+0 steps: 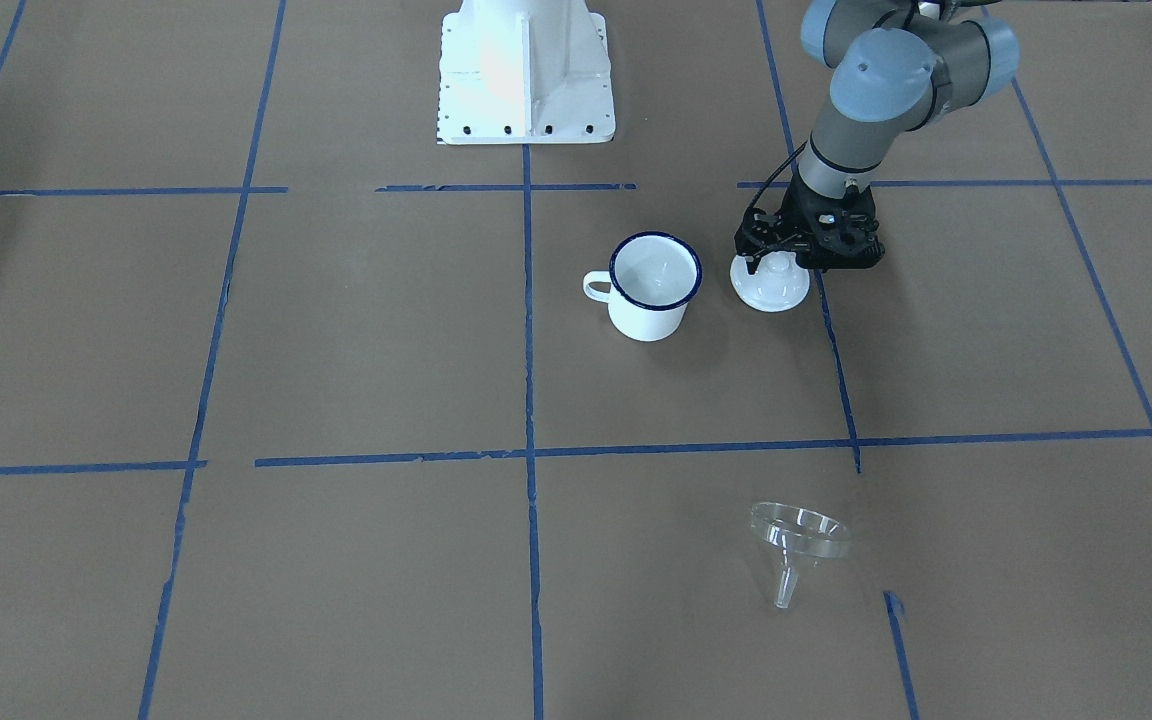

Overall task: Remove funnel from cup
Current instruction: 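Move the left gripper down over the white lid beside the mug, then grasp the white lid's knob with the left gripper and lift it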

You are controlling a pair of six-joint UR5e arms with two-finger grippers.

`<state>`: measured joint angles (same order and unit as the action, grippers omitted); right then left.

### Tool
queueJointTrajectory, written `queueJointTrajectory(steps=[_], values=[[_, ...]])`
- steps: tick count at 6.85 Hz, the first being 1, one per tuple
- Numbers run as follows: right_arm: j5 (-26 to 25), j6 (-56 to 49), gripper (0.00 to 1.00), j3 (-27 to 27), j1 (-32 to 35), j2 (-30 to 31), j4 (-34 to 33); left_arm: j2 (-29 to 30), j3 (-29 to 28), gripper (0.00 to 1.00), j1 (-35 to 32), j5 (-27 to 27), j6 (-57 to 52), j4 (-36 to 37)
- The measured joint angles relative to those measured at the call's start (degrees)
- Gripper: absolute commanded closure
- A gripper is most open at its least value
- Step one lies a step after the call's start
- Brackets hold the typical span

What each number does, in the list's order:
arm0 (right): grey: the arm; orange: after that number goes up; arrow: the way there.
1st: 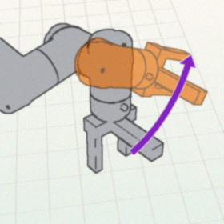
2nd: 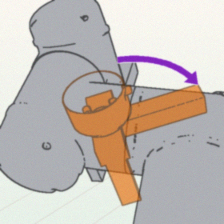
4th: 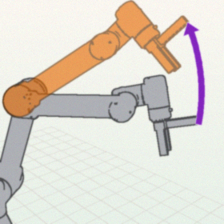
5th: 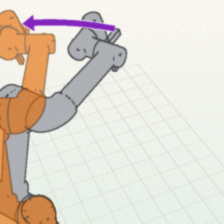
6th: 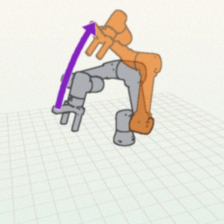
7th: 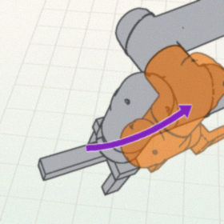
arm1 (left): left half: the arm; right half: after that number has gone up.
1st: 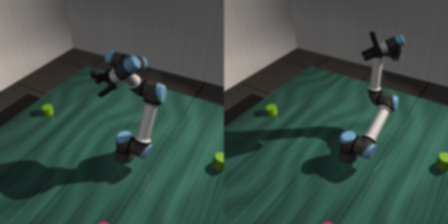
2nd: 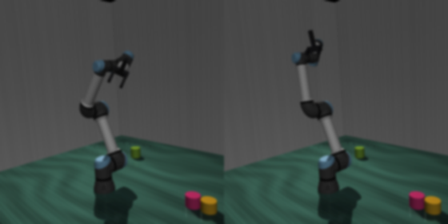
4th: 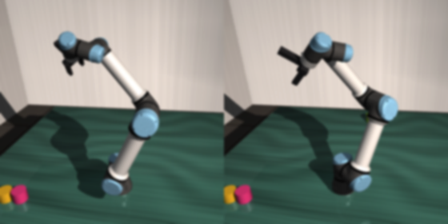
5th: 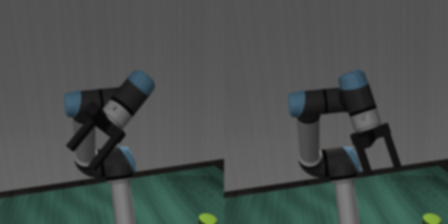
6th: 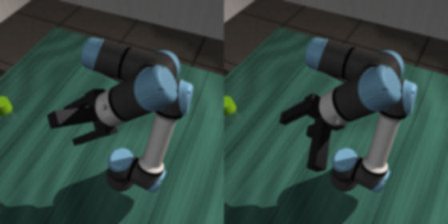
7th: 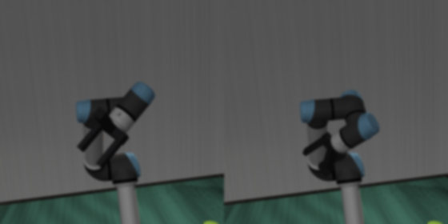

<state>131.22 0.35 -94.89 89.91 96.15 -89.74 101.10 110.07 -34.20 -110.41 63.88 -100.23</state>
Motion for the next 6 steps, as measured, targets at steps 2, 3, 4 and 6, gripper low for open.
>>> queueJointTrajectory(steps=[2,3,4,6], values=[[0.0,0.0,0.0,0.0,0.0,0.0,0.0,0.1,-0.7,0.01,0.1,0.0,0.0,-1.4],[0.0,0.0,0.0,0.0,0.0,0.0,0.0,0.0,-0.9,0.01,0.1,0.0,-0.1,-1.7],[0.0,0.0,0.0,0.0,0.0,0.0,0.0,0.0,-0.9,0.01,0.1,-0.1,-0.1,-1.7],[0.0,0.0,0.0,0.0,0.0,0.0,0.0,-0.1,-1.0,0.02,0.4,-0.2,0.1,-1.7]])
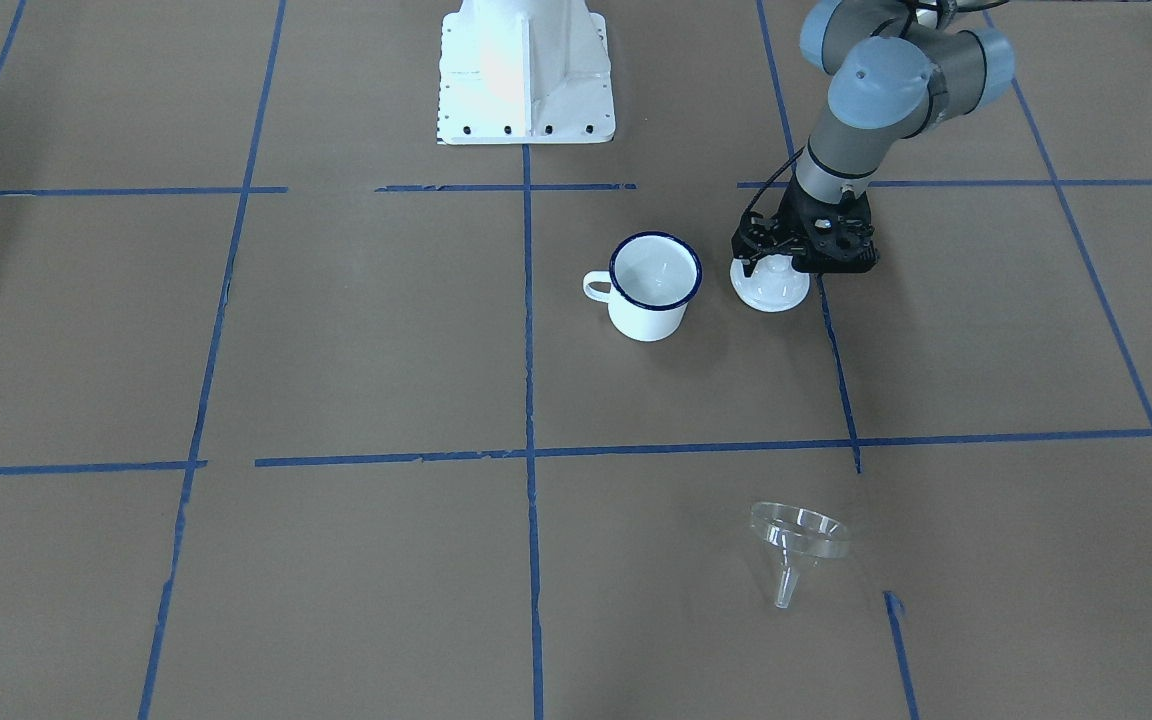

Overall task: Remove funnel from cup
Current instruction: 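Grasp the white lid's knob with the left gripper and lift it, then carry the white lid over the mug and lower it onto the rim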

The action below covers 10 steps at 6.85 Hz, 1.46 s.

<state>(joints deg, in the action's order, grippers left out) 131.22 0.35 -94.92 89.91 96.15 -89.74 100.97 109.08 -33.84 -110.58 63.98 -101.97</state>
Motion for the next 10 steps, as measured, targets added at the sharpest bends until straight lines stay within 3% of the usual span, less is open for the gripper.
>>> queueJointTrajectory(steps=[1,2,3,4,10], values=[[0.0,0.0,0.0,0.0,0.0,0.0,0.0,0.0,0.0,0.08,0.1,-0.1,0.1,0.0],[0.0,0.0,0.0,0.0,0.0,0.0,0.0,-0.1,0.0,0.37,0.2,-0.1,0.1,0.0],[0.0,0.0,0.0,0.0,0.0,0.0,0.0,-0.1,0.0,0.78,0.4,-0.2,0.1,0.0],[0.0,0.0,0.0,0.0,0.0,0.0,0.0,-0.1,0.0,1.0,0.4,-0.2,0.2,0.1],[0.0,0.0,0.0,0.0,0.0,0.0,0.0,-0.2,2.6,1.0,-0.3,-0.3,0.1,2.3]])
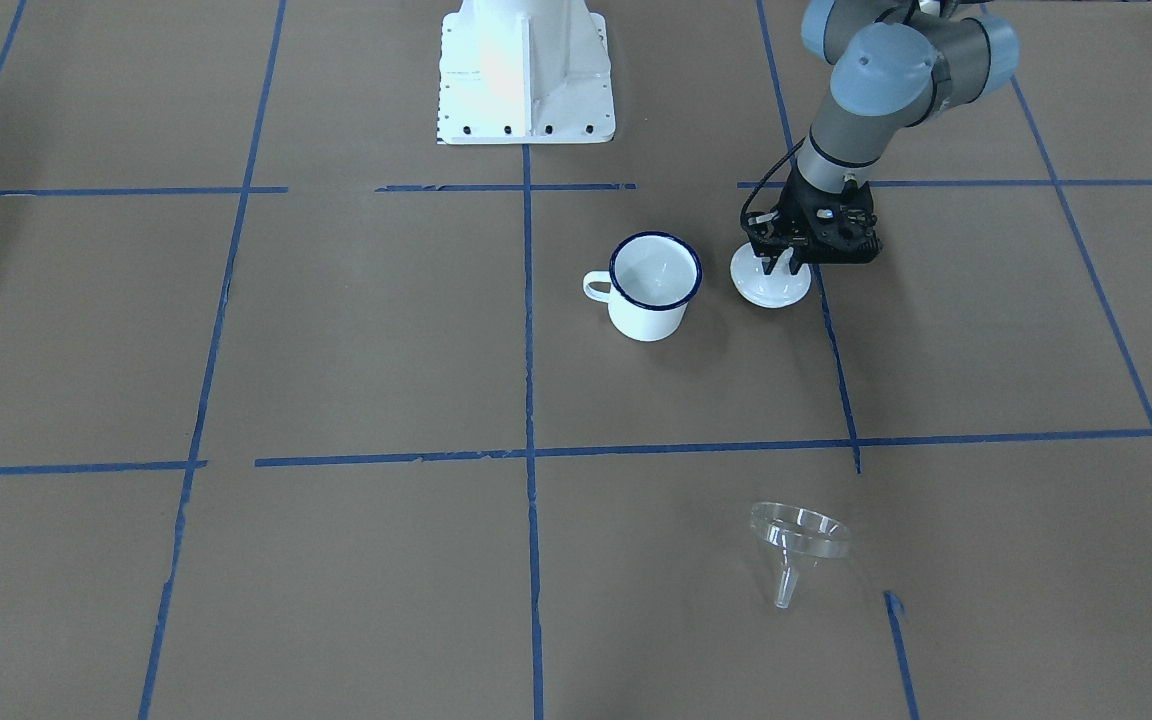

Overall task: Remove funnel from cup
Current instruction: 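Carry the white lid over the mug and lower it onto the rim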

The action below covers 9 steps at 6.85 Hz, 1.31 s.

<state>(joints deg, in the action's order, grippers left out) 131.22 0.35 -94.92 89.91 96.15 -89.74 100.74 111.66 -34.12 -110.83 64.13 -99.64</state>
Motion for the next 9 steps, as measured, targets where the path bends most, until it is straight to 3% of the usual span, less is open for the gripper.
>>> queueJointTrajectory(steps=[4,7,9], values=[[0.0,0.0,0.0,0.0,0.0,0.0,0.0,2.3,2.4,1.0,-1.7,-0.1,-0.4,5.8],[0.0,0.0,0.0,0.0,0.0,0.0,0.0,14.4,5.6,1.0,-5.6,-3.5,-0.6,23.4],[0.0,0.0,0.0,0.0,0.0,0.0,0.0,21.5,4.6,1.0,-5.8,-7.0,0.4,28.3]])
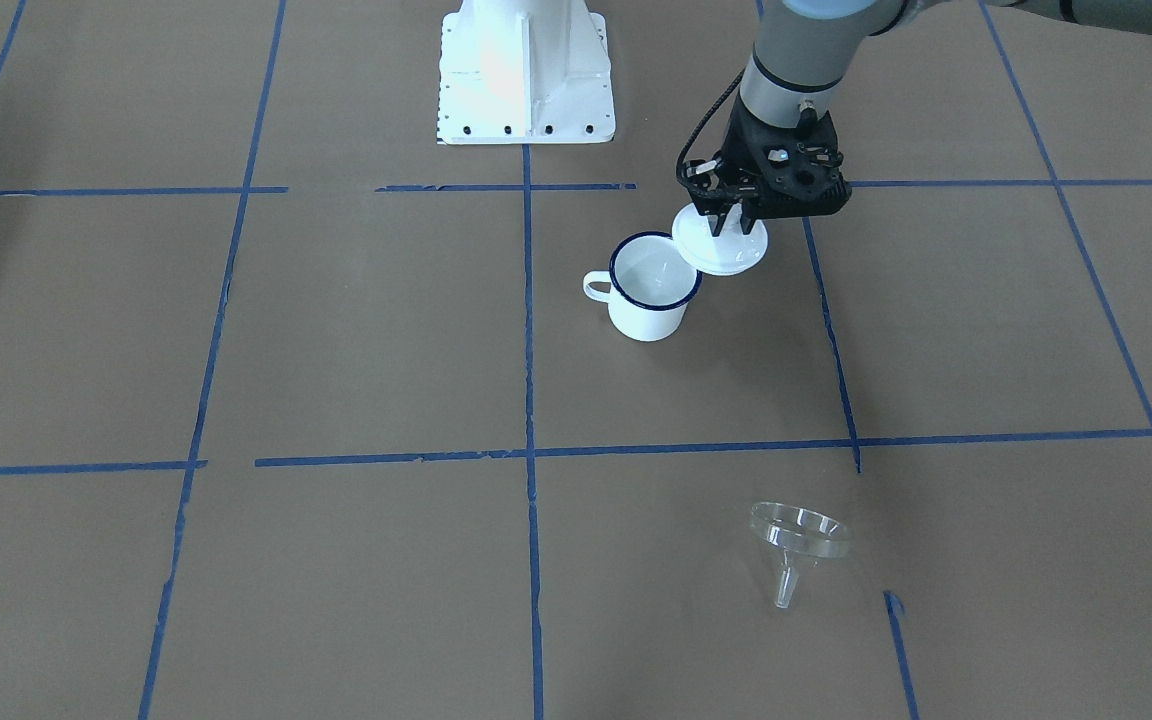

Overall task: Remove funnel from cup
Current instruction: 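Carry the white lid over the mug and lower it onto the rim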

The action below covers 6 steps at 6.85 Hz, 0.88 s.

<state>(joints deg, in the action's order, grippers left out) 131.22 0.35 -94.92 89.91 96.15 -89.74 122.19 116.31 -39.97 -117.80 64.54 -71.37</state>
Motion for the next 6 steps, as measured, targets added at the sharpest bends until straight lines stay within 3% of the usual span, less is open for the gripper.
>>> queueJointTrajectory(steps=[2,6], values=[[0.0,0.0,0.0,0.0,0.0,0.0,0.0,3.6,-4.1,1.0,0.1,-1.3,1.5,0.3],[0.0,0.0,0.0,0.0,0.0,0.0,0.0,4.6,-8.8,1.0,1.7,-1.5,2.0,-2.3]])
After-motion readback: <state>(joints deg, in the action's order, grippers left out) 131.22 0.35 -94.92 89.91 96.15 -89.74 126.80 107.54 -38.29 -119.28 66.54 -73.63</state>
